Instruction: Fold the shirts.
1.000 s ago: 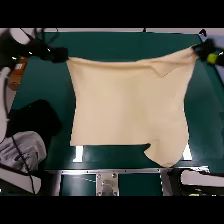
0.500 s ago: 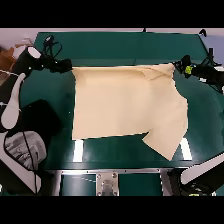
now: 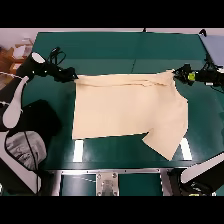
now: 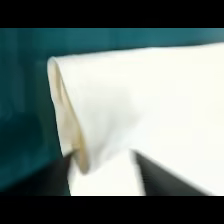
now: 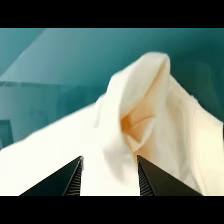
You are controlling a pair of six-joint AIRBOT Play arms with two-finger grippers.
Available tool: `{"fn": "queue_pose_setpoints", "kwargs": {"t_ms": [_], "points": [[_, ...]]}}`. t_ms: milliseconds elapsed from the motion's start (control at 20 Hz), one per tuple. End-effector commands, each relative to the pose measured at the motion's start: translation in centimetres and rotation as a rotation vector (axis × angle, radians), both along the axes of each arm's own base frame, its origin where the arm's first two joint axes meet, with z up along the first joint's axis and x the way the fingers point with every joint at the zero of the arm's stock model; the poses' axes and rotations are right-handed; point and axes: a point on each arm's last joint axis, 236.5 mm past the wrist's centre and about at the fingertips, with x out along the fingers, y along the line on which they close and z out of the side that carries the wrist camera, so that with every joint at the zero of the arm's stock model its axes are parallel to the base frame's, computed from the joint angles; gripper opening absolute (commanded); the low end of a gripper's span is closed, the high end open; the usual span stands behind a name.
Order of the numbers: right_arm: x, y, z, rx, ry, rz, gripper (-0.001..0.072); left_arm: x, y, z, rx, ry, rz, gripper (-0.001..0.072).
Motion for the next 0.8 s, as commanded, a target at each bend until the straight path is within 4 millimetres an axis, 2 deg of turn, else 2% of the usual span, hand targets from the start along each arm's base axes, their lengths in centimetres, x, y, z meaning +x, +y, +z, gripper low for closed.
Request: {"fn": "queue_pose_setpoints", "kwargs": {"t_ms": [0, 100, 200, 250, 350, 500, 600, 700, 750], "points": [[-2.2, -0.8, 2.3, 0.016, 0.041, 0.057, 0.033, -2.6, 1.8, 2.6, -0.048, 0.128, -0.014, 0.061], [-4.6, -2.9, 4.3, -0.005, 0.048, 0.051, 0.0322, -5.4, 4.7, 4.7, -0.07, 0.22, -0.008, 0.0609], [-8.9, -4.9, 4.1, -0.035, 0.114, 0.015, 0.0322, -9.0, 6.5, 5.3, -0.082, 0.303, 0.008, 0.061], [-11.3, -5.8, 3.3, -0.047, 0.151, -0.011, 0.0321, -11.0, 7.2, 4.8, -0.086, 0.327, 0.028, 0.0609], [-16.7, -7.5, 1.5, -0.036, 0.209, -0.084, 0.0322, -15.3, 7.3, 2.6, -0.095, 0.364, 0.075, 0.061], [-23.0, -9.5, -0.6, 0.011, 0.25, -0.226, 0.0329, -23.1, 5.8, -2.9, -0.104, 0.431, 0.145, 0.061], [-26.2, -9.6, -1.5, 0.03, 0.262, -0.279, 0.033, -27.4, 3.9, -5.8, -0.154, 0.486, 0.171, 0.0609], [-28.2, -9.1, -2.0, 0.029, 0.258, -0.297, 0.0331, -29.7, 1.6, -7.6, -0.25, 0.508, 0.197, 0.0608], [-29.0, -8.8, -2.2, 0.032, 0.26, -0.304, 0.0331, -29.9, 0.8, -8.1, -0.294, 0.491, 0.223, 0.0537]]}}
